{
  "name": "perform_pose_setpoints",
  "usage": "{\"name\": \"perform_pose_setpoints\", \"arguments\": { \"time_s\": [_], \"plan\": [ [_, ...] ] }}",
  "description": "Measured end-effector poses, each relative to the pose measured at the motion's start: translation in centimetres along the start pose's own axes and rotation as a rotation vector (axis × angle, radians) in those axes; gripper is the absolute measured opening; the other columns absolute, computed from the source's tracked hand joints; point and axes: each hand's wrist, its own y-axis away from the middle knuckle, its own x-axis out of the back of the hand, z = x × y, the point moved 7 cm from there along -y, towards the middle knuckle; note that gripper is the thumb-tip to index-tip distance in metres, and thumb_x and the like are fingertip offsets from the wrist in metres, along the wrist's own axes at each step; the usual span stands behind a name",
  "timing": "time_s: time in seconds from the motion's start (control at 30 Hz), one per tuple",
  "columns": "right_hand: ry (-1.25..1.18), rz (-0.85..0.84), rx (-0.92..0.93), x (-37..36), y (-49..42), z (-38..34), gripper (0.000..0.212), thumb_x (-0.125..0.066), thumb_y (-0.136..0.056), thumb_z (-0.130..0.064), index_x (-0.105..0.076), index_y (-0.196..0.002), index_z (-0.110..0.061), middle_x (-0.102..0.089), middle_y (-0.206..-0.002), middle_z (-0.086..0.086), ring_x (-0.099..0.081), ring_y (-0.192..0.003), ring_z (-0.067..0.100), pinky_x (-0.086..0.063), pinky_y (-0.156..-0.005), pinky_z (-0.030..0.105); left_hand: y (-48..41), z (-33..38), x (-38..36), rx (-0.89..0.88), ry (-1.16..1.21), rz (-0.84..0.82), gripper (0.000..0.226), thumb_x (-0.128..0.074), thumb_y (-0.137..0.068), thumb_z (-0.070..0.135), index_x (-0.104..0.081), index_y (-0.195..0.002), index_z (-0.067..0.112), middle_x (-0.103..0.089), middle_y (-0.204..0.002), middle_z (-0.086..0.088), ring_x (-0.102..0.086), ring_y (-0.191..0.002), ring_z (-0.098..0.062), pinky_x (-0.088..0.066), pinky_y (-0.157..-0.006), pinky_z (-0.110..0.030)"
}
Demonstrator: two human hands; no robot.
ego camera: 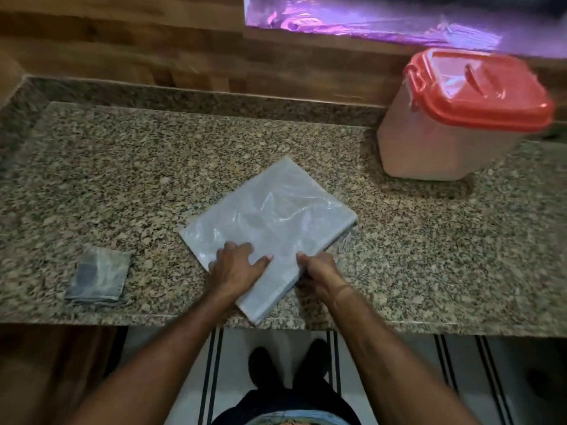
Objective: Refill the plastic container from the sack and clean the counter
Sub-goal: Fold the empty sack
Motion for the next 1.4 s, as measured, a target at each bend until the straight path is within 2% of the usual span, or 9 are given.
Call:
{"name": "perform_pose_setpoints", "arguments": {
  "time_s": [0.17, 0.37, 0.5, 0.7, 0.9, 1.07, 1.13, 1.23, 1.4],
  "plan": [
    [0.225, -0.005, 0.078, 3.4, -0.9, -2.8, 0.021, -0.061, -0.099, -0.009, -0.065, -0.116, 0.001, -0.074, -0.106, 0.014, -0.072, -0.087, 0.026, -0.063, -0.075, 0.038, -5.5, -2.6, 4.1, 0.048, 0.028, 0.099, 0.075, -0.066, -0.091, 0.058, -0.040, -0.151, 0.020, -0.035, -0.155, -0.017, -0.034, -0.143, -0.039, -0.033, -0.112, -0.057],
    [0.403, 0.058, 0.184, 6.7, -1.8, -5.2, 0.032, -0.066, -0.094, -0.019, -0.067, -0.124, -0.009, -0.074, -0.114, 0.010, -0.071, -0.105, 0.032, -0.058, -0.095, 0.051, -7.4, -3.2, 4.2, 0.169, 0.327, 0.111, 0.041, -0.068, -0.094, 0.049, -0.066, -0.120, 0.017, -0.069, -0.117, -0.009, -0.063, -0.096, -0.029, -0.041, -0.075, -0.031],
    [0.487, 0.016, 0.186, 7.8, -1.9, -5.7, 0.029, -0.068, -0.095, -0.016, -0.069, -0.123, -0.007, -0.074, -0.114, 0.011, -0.071, -0.104, 0.031, -0.058, -0.097, 0.051, -7.9, -3.4, 2.4, 0.236, 0.529, 0.052, 0.030, -0.074, -0.089, 0.048, -0.068, -0.096, 0.019, -0.072, -0.099, -0.004, -0.069, -0.086, -0.027, -0.059, -0.083, -0.039],
    [0.458, 0.143, 0.201, 9.6, -1.5, -6.4, 0.024, -0.082, -0.085, -0.022, -0.074, -0.104, -0.012, -0.077, -0.098, 0.004, -0.074, -0.088, 0.026, -0.063, -0.081, 0.042, -6.9, -5.8, -0.2, 0.303, 0.772, 0.069, 0.029, -0.084, -0.080, 0.034, -0.068, -0.067, 0.015, -0.074, -0.075, -0.002, -0.075, -0.078, -0.029, -0.063, -0.080, -0.047],
    [0.264, 0.100, 0.121, 9.3, -1.2, -7.2, 0.019, -0.068, -0.097, -0.008, -0.060, -0.080, -0.006, -0.065, -0.068, 0.011, -0.064, -0.041, 0.010, -0.045, -0.034, 0.018, -5.8, -5.3, -0.3, 0.429, 0.954, -0.009, 0.009, -0.076, -0.089, 0.006, -0.070, -0.083, 0.004, -0.063, -0.065, -0.009, -0.054, -0.055, -0.019, -0.045, -0.057, -0.025],
    [-0.015, 0.038, 0.118, 9.7, -0.6, -10.1, 0.012, -0.062, -0.101, -0.012, -0.062, -0.098, 0.000, -0.072, -0.064, 0.017, -0.073, -0.057, 0.023, -0.062, -0.063, 0.035, -5.4, -2.7, 2.8, 0.443, 1.173, 0.015, 0.018, -0.063, -0.096, -0.003, -0.063, -0.082, 0.008, -0.067, -0.059, -0.009, -0.063, -0.039, -0.011, -0.045, -0.035, -0.016],
    [-0.051, 0.005, 0.183, 9.6, -0.4, -12.4, 0.015, -0.061, -0.101, -0.018, -0.063, -0.097, -0.003, -0.071, -0.068, 0.015, -0.071, -0.052, 0.019, -0.065, -0.056, 0.033, -5.0, -1.4, 4.6, 0.413, 1.277, 0.007, 0.005, -0.064, -0.098, 0.003, -0.064, -0.094, 0.004, -0.069, -0.071, -0.013, -0.066, -0.041, -0.009, -0.054, -0.040, -0.018],
    [-0.101, -0.053, 0.297, 8.5, 0.8, -17.0, 0.026, -0.057, -0.104, -0.030, -0.061, -0.093, -0.007, -0.066, -0.065, 0.011, -0.063, -0.049, 0.017, -0.059, -0.048, 0.025, -4.9, 0.3, 7.9, 0.329, 1.394, 0.041, 0.034, -0.079, -0.089, 0.030, -0.068, -0.099, 0.000, -0.072, -0.065, -0.013, -0.067, -0.045, -0.011, -0.059, -0.053, -0.023],
    [-0.138, -0.159, 0.416, 8.9, 2.4, -21.2, 0.035, -0.062, -0.100, -0.037, -0.066, -0.096, -0.002, -0.068, -0.090, 0.017, -0.067, -0.072, 0.025, -0.063, -0.060, 0.028, -2.2, 2.4, 11.7, 0.255, 1.359, 0.243, 0.038, -0.082, -0.085, 0.038, -0.068, -0.097, 0.004, -0.073, -0.070, -0.015, -0.066, -0.043, -0.009, -0.052, -0.039, -0.017]
  ]
}}
